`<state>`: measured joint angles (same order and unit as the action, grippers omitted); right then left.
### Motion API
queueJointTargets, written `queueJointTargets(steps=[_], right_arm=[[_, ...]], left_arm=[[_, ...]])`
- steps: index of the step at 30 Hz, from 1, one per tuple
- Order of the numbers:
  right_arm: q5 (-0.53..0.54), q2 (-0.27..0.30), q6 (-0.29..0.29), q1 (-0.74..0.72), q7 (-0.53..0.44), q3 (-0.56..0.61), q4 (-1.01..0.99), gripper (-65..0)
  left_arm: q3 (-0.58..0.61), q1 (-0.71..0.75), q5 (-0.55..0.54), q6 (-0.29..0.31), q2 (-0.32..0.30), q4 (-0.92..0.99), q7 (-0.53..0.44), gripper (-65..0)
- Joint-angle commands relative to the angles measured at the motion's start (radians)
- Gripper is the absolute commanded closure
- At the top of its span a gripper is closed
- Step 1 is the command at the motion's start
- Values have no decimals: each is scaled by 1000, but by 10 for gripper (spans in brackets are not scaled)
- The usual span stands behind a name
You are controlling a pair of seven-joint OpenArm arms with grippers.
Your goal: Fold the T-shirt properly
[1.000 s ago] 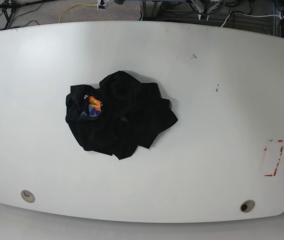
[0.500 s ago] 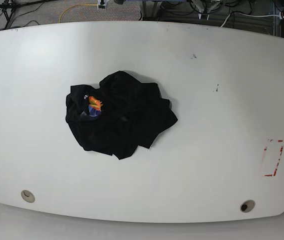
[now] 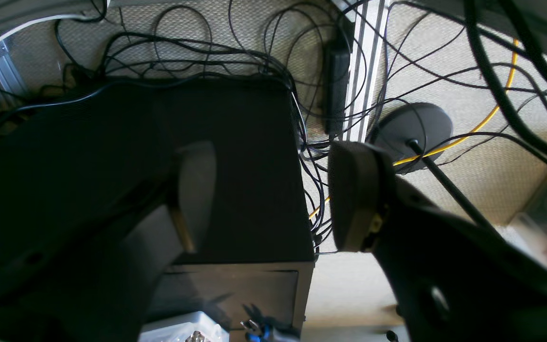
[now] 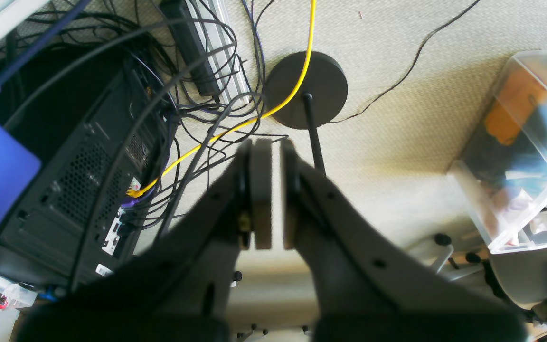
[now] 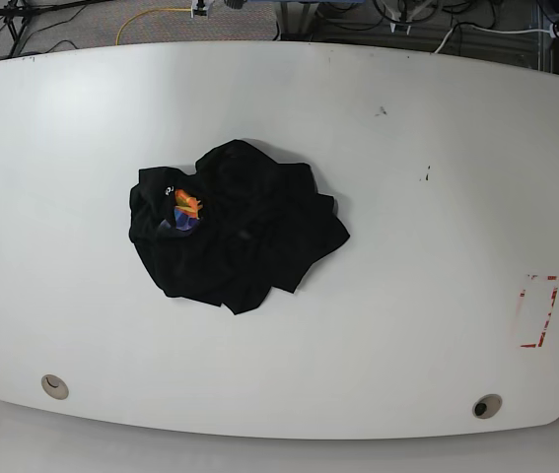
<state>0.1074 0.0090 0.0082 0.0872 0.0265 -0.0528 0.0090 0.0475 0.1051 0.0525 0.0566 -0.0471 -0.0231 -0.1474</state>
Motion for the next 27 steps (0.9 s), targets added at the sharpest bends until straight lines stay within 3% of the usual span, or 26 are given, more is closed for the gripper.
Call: queueJointTargets(steps=[1,27], right_arm=[[-4,3,-1,10,-6,0,-6,-22],[1,2,1,13,1,1,-7,-20]], left_arm=[[-2,-2,2,3,-4,1,-5,-353],[-4,-6,2,3,-9,-9,-10,-350]])
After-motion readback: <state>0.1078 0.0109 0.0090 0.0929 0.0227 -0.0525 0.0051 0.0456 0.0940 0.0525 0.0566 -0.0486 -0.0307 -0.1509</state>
